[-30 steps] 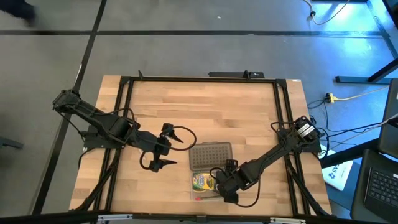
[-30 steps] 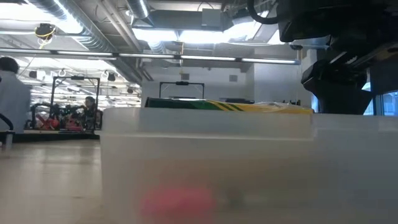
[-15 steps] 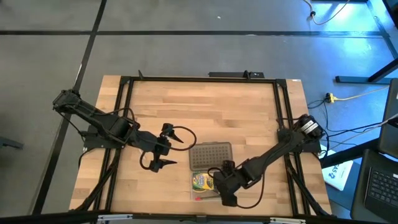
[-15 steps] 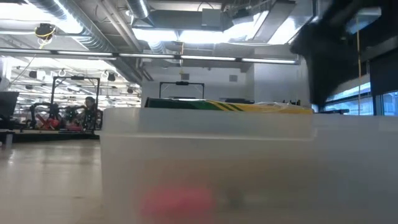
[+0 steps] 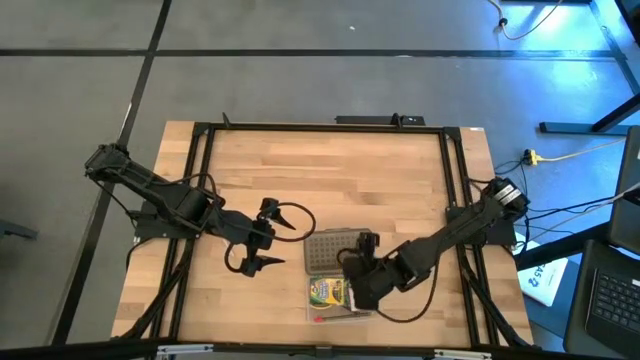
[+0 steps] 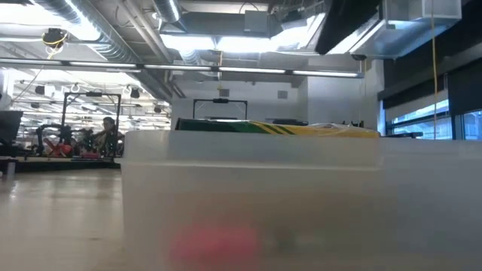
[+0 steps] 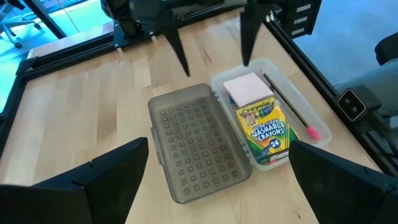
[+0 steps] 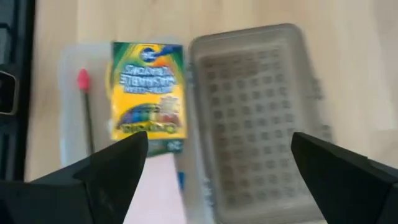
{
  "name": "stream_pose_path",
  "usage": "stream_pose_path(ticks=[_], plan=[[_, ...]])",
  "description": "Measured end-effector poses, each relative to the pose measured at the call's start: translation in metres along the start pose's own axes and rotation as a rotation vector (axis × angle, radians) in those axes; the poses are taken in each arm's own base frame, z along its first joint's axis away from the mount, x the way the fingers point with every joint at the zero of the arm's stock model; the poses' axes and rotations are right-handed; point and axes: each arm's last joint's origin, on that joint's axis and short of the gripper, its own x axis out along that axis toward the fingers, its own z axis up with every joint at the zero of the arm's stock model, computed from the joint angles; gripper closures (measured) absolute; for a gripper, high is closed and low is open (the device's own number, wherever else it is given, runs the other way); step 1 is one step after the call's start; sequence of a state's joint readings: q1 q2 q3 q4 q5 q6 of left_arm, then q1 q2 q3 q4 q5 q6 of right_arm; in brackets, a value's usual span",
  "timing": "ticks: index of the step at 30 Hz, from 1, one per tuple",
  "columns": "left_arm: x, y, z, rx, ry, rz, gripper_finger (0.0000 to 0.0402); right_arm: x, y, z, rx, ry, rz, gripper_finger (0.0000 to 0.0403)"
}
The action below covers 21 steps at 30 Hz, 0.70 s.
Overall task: Pack school essentials
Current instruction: Put the pink pen into the supply box
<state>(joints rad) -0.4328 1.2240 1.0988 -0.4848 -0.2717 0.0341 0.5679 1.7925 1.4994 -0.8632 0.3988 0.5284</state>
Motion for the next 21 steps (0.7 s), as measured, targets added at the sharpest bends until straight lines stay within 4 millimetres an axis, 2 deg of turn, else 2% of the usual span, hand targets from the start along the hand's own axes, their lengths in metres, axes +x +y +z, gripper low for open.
stream_pose_path(ticks=[4, 9, 15, 21], plan=[[0.000, 0.000, 0.000, -0.001, -0.004, 0.000, 0.0019, -0.012, -0.018, 0.009, 0.014, -0.036, 0.004, 0.0006], [0.000, 0.000, 0.000, -0.001, -0.004, 0.000, 0.0019, -0.019, -0.039, 0.019, 0.045, -0.044, 0.039, 0.0006], [0.000, 0.000, 0.001, -0.009, -0.008, 0.000, 0.0019, -0.013, -0.058, 0.026, 0.037, -0.041, 0.010, 0.0006], [-0.002, -0.002, -0.006, -0.180, 0.065, -0.005, 0.0019, -0.009, -0.070, 0.030, 0.013, -0.037, -0.010, 0.0006]])
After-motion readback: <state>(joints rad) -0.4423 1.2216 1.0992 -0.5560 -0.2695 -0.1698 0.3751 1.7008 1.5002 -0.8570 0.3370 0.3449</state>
